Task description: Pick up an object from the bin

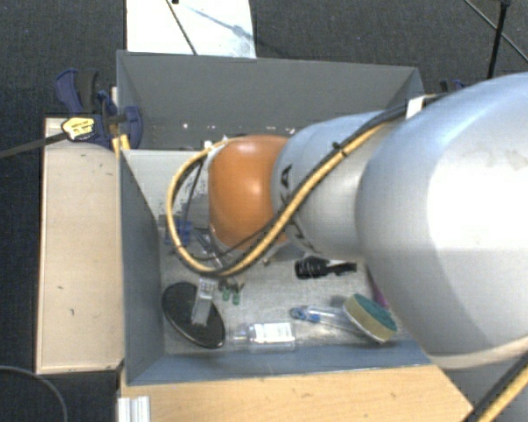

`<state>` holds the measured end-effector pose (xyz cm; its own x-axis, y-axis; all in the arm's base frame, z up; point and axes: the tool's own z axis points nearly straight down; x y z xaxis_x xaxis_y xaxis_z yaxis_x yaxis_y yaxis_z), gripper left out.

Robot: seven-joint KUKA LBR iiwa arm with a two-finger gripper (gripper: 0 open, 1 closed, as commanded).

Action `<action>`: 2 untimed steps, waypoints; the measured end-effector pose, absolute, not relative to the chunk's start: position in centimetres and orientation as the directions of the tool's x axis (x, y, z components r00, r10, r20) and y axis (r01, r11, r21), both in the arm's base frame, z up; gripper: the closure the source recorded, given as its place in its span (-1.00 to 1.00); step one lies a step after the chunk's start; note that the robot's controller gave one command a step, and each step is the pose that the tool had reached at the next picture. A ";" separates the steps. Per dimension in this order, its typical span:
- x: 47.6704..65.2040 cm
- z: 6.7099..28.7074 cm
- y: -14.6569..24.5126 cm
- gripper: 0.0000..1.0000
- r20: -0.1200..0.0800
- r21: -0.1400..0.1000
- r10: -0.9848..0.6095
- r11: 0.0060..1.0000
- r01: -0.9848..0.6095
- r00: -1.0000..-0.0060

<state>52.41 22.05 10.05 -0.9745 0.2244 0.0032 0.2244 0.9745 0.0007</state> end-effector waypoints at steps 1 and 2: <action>55.3 7.5 19.2 -1.00 -0.008 0.002 0.035 0.999 0.035 -0.999; 47.9 7.3 22.0 -1.00 -0.003 0.005 0.174 0.985 0.174 -0.985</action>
Offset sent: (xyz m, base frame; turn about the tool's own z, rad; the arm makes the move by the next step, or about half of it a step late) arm 0.0243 -0.0272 -0.0305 -0.1931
